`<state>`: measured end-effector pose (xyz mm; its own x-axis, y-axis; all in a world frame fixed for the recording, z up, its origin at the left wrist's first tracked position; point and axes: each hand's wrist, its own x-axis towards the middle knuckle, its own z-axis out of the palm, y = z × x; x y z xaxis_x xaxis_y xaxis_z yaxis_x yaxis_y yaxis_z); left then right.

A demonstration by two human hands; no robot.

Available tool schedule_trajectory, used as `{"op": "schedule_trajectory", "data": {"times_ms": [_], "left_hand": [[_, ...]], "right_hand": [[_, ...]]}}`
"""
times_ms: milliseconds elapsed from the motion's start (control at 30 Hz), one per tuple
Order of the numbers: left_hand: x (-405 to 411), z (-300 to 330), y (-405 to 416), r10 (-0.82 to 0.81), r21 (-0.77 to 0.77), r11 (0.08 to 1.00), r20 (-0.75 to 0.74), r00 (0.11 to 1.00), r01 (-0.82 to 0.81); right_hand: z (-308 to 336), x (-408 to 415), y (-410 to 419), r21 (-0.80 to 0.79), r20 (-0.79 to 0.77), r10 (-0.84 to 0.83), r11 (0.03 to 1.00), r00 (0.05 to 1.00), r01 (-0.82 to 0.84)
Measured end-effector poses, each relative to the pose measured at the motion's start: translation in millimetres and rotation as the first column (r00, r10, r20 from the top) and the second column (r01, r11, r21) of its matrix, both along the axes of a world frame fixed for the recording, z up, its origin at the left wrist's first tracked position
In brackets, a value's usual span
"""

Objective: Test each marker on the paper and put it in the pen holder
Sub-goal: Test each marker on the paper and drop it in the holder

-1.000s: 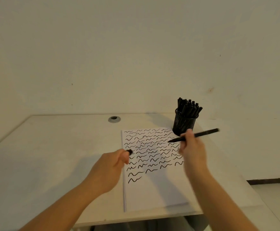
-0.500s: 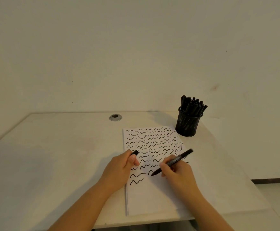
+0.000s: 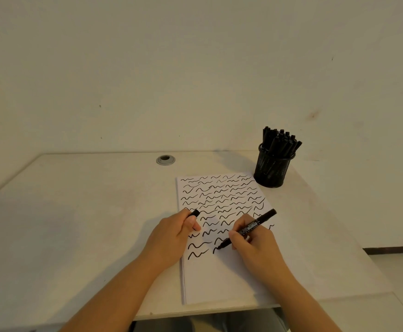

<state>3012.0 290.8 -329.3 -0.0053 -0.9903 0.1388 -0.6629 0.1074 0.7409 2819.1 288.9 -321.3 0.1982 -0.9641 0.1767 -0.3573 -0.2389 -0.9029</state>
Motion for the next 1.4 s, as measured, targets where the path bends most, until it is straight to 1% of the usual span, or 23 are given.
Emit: {"op": "schedule_trajectory", "data": {"times_ms": [167, 233, 267, 333, 400, 500, 600, 667, 767, 867, 933, 1033, 1233, 1400], "left_hand": [[-0.7, 0.9, 0.9, -0.001, -0.006, 1.0, 0.009, 1.0, 0.001], [-0.7, 0.7, 1.1, -0.004, -0.001, 1.0, 0.006, 1.0, 0.004], [-0.5, 0.3, 1.0, -0.007, 0.001, 1.0, 0.007, 1.0, 0.006], [-0.3, -0.2, 0.6, -0.012, -0.001, 1.0, 0.016, 1.0, 0.012], [-0.1, -1.0, 0.3, -0.013, -0.005, 1.0, 0.024, 1.0, 0.014], [0.2, -1.7, 0.1, -0.019, -0.026, 0.999, 0.025, 0.999, 0.02], [1.8, -2.1, 1.2, -0.021, -0.061, 0.998, 0.008, 1.0, 0.021], [2.9, -3.0, 1.1, -0.009, -0.085, 0.996, -0.003, 1.0, 0.009], [4.0, -4.7, 0.4, 0.0, -0.122, 0.993, -0.014, 1.0, -0.002], [4.7, -5.9, 0.1, 0.0, -0.131, 0.991, -0.014, 1.0, -0.002], [4.9, -6.2, -0.1, -0.001, -0.136, 0.991, -0.012, 1.0, -0.001], [4.5, -6.3, 0.3, -0.004, -0.138, 0.99, -0.002, 1.0, 0.004], [4.0, -4.4, 1.2, -0.003, -0.145, 0.989, 0.022, 1.0, 0.006], [4.4, -4.1, 0.8, -0.019, -0.156, 0.988, 0.02, 1.0, 0.021]], "right_hand": [[-2.6, -3.5, -1.3, -0.037, -0.021, -0.075, 0.997, 0.997, 0.075], [-3.2, -6.5, -2.1, -0.066, -0.03, -0.153, 0.986, 0.988, 0.15], [-3.0, -9.0, -2.3, -0.087, -0.008, -0.206, 0.975, 0.978, 0.205], [-1.6, -15.4, -2.0, -0.08, 0.135, -0.288, 0.951, 0.948, 0.3], [1.8, -20.0, -2.9, -0.015, 0.276, -0.301, 0.948, 0.913, 0.317], [8.3, -21.8, -8.8, 0.059, 0.336, -0.295, 0.954, 0.894, 0.292], [17.2, -13.3, -18.6, 0.144, 0.449, -0.266, 0.964, 0.853, 0.225], [21.2, -4.9, -27.2, 0.206, 0.554, -0.23, 0.969, 0.8, 0.136], [22.3, 7.1, -38.4, 0.271, 0.691, -0.196, 0.963, 0.696, 0.002], [14.2, 11.8, -40.4, 0.281, 0.772, -0.168, 0.956, 0.613, -0.091], [8.7, 10.1, -39.7, 0.267, 0.797, -0.151, 0.957, 0.584, -0.116], [4.7, 7.4, -39.5, 0.243, 0.809, -0.123, 0.96, 0.574, -0.137], [0.7, 7.0, -41.1, 0.204, 0.77, -0.088, 0.972, 0.632, -0.115], [-1.6, 4.9, -42.1, 0.202, 0.779, -0.092, 0.973, 0.621, -0.109]]}}
